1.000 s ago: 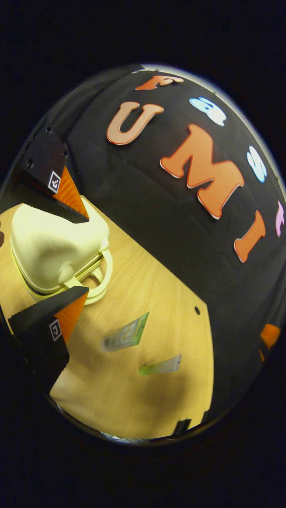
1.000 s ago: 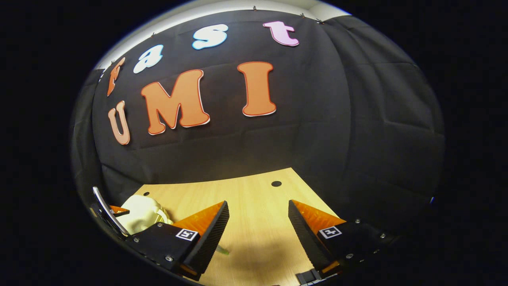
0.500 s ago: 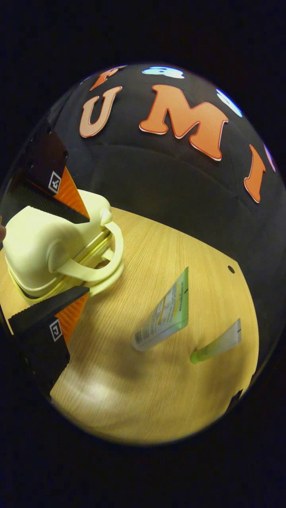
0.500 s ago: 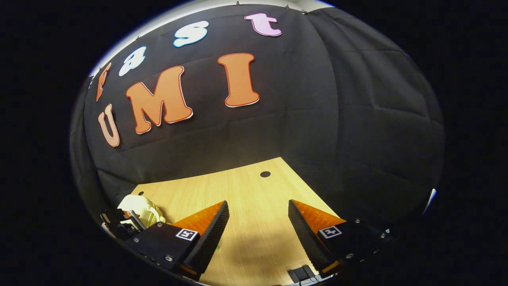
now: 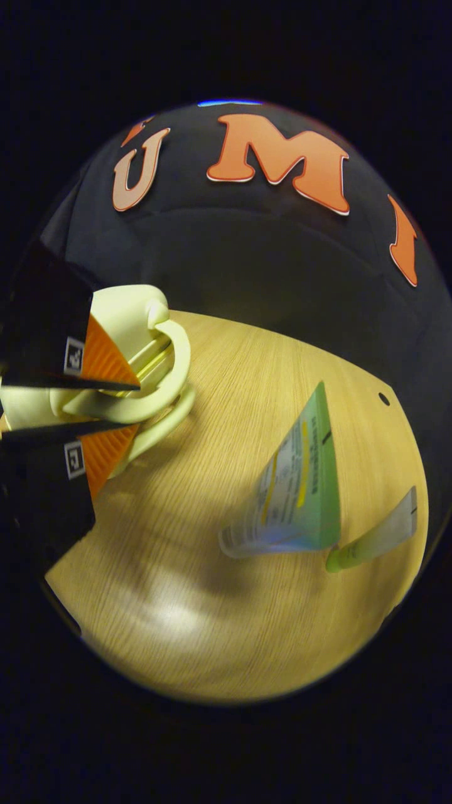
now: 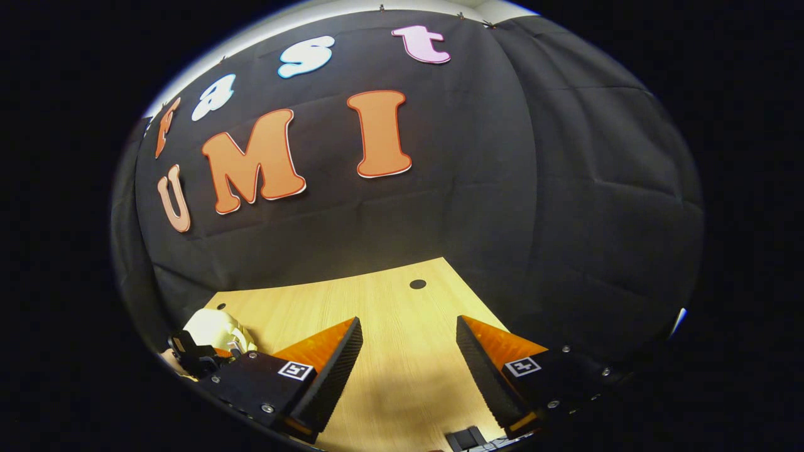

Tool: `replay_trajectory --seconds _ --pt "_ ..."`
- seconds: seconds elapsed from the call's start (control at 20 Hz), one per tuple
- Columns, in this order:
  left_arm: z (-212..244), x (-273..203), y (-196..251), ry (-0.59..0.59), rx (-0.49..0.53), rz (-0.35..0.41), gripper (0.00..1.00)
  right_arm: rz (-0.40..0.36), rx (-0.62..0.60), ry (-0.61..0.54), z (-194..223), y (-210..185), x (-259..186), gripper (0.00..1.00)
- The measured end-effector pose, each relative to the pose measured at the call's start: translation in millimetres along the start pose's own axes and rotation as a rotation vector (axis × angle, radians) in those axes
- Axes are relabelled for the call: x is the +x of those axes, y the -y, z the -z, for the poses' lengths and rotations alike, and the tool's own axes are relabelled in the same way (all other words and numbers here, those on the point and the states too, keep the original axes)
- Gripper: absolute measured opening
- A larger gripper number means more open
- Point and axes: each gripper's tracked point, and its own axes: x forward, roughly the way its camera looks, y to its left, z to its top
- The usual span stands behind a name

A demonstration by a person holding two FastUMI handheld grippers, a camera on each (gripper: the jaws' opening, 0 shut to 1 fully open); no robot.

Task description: First open the suitcase, pack the skin care products into it, and then close the suitcase.

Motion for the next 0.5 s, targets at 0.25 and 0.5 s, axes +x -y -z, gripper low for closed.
replay_trajectory --seconds 0.25,0.5 --pt "-8.3 -10.1 -8.3 0.033 -0.162 0.067 0.09 -0.025 0.007 -0.002 3.0 -17.8 -1.9 0.95" --pt "-6.1 -21.8 -35.8 0.135 -0.593 0.208 0.09 -0.074 0.042 0.028 -10.3 -55.6 -9.7 0.95"
